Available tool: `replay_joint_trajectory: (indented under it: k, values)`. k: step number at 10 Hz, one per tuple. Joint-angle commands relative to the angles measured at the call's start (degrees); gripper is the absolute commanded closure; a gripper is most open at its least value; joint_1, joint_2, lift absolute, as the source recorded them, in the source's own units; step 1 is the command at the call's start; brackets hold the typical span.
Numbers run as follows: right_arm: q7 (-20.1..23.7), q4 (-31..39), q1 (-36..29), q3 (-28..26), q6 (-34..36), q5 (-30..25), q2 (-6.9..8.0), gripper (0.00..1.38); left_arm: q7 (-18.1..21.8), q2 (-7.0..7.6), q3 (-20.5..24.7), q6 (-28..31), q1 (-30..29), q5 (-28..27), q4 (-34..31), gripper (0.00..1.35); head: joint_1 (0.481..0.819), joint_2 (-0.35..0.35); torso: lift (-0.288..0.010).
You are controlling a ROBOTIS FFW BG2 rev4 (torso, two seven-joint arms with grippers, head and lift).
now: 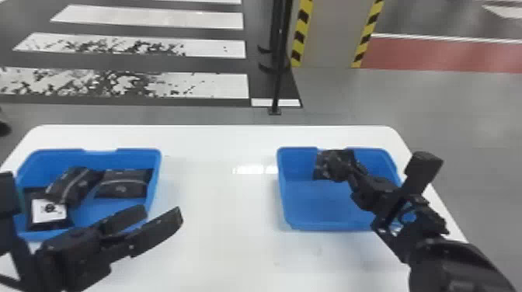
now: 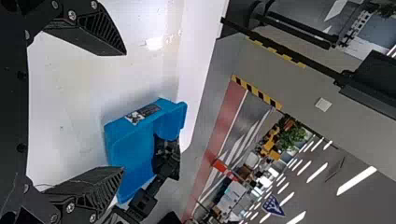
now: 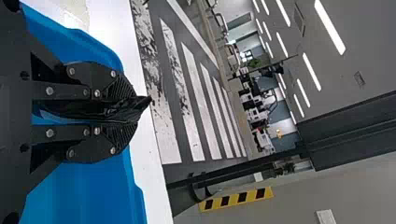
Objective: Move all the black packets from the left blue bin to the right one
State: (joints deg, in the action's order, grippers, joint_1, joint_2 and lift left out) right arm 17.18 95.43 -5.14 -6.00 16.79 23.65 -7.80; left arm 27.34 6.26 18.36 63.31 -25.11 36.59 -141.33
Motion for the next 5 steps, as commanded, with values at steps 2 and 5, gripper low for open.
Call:
replay_joint_trajectory:
  k: [2, 5]
  values:
    - [-4.7, 6.88, -6.81, -0.17, -4.14, 0.23, 1.21, 0.12, 0.0, -0.02, 0.61, -1.15, 0.08, -0.37, -0.06, 0.17, 0.695, -0.107, -0.138]
    - [-6.55, 17.99, -17.78, -0.17, -12.86, -5.26, 2.79, 0.12, -0.27, 0.06, 2.09, -1.01, 1.49, -3.91, -0.06, 0.17, 0.695, -0.109, -0.138]
